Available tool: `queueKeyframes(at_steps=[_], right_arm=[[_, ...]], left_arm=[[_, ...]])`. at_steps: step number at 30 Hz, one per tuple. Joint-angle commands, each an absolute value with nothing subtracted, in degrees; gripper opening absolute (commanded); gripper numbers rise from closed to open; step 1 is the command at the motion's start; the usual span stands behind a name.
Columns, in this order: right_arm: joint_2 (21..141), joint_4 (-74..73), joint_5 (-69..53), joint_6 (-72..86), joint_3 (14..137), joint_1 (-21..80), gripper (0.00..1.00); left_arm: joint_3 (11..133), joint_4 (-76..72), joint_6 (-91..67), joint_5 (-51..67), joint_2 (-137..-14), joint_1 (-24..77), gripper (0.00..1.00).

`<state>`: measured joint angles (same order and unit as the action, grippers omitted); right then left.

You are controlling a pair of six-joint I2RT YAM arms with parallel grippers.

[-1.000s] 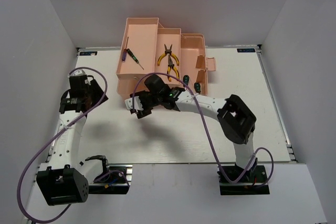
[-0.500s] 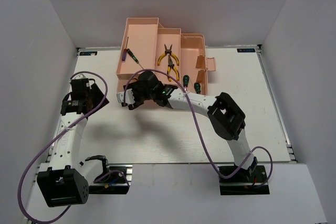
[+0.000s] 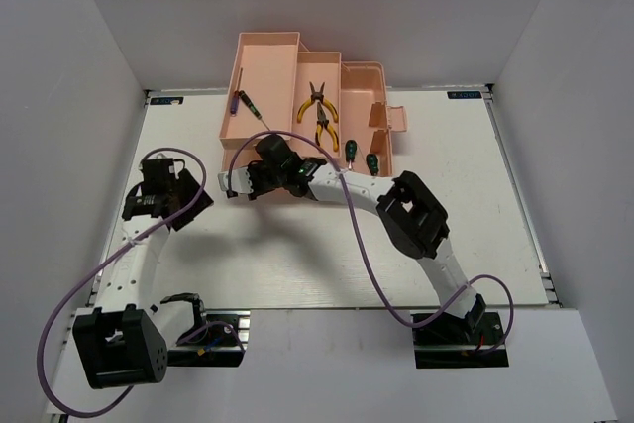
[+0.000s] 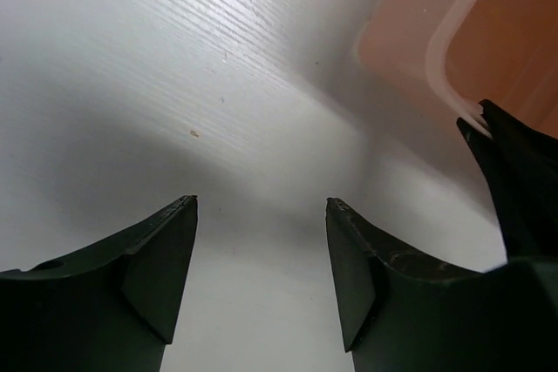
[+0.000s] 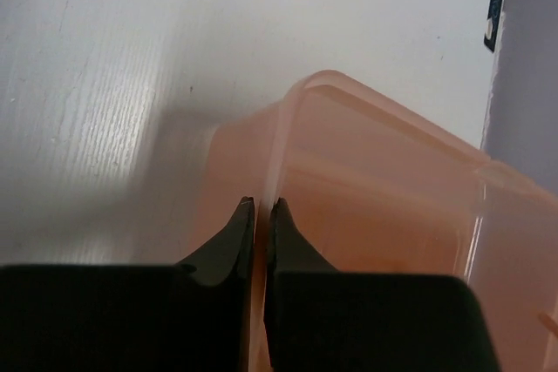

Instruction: Sort the tools into containers

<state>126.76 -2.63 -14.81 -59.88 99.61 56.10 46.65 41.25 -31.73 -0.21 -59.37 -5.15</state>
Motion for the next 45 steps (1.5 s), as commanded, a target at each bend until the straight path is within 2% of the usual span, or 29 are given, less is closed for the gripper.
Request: queueKeyframes(at_steps=[1,9,18,20,29,34,38,41,45], right_arm=[[122.9,-5.9,-14.9,-62.2,98.1,55.9,0.0],[115.1,-6.4,-15.6,-53.5,98.4,55.2,0.0],[110.5,-7.5,-17.4,-44.2,104.5,54.4,0.0],[109.4,-7.4,-17.8,-43.1,104.4,54.6,0.0],[104.1,-8.0,-22.3,-38.9,103.8,54.4,0.0],[101.2,-8.0,-25.2,-37.2,100.7,54.6,0.0],[98.4,-8.6,-27.3,-37.0,97.7,54.4,0.0],[97.1,-9.8,-28.4,-37.3,96.2,54.5,0.0],[96.3,-11.2,-29.2,-37.0,95.5,54.3,0.0]], left_arm=[[45.0,37.8,-34.8,3.9,-59.3,-5.3,0.71],[40.2,29.2,-38.5,8.8,-63.6,-5.9,0.7],[30.0,4.2,-43.7,29.7,-75.8,-7.6,0.69],[30.0,-0.4,-45.2,30.4,-77.6,-7.6,0.68],[36.2,-7.1,-53.5,31.6,-88.6,-7.1,0.67],[35.2,-19.6,-64.9,34.5,-94.4,-6.6,0.65],[39.0,-28.2,-68.5,37.2,-99.6,-6.6,0.65],[44.9,-38.0,-71.4,43.7,-106.2,-6.0,0.65],[50.1,-42.7,-72.5,46.9,-110.3,-5.4,0.65]])
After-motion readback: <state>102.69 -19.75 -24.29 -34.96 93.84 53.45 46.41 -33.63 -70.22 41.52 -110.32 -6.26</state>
